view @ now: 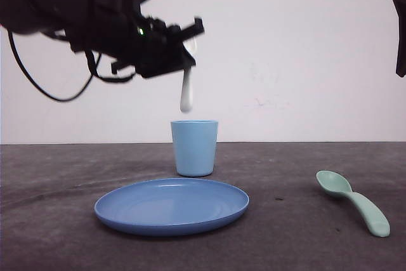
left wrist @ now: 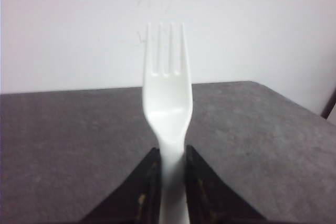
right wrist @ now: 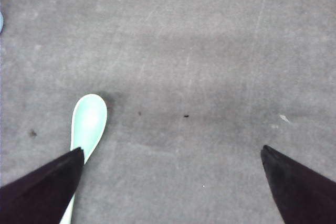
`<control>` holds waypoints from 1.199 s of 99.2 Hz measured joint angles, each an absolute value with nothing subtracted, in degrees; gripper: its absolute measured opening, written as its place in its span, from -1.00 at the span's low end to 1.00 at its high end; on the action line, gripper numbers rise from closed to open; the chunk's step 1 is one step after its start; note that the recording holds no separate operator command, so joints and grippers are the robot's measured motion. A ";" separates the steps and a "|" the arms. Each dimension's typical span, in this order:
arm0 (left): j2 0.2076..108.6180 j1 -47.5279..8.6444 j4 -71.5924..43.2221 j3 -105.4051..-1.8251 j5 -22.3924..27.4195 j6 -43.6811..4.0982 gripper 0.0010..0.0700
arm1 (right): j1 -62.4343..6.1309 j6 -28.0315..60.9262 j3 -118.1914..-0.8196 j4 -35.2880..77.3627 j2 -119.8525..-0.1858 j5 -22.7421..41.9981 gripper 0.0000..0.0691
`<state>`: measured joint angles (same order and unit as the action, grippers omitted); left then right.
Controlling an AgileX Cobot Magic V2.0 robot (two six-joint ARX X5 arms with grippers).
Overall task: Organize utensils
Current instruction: 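Lift the fork with the left gripper and lower it into the blue cup, then open the left gripper and withdraw it upward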
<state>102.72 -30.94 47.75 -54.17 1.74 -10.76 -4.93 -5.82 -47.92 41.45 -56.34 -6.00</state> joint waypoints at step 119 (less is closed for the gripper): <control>109.60 -31.42 51.72 -54.15 1.74 -10.11 -0.34 | -4.93 -5.80 -47.92 41.93 -56.34 -6.00 0.97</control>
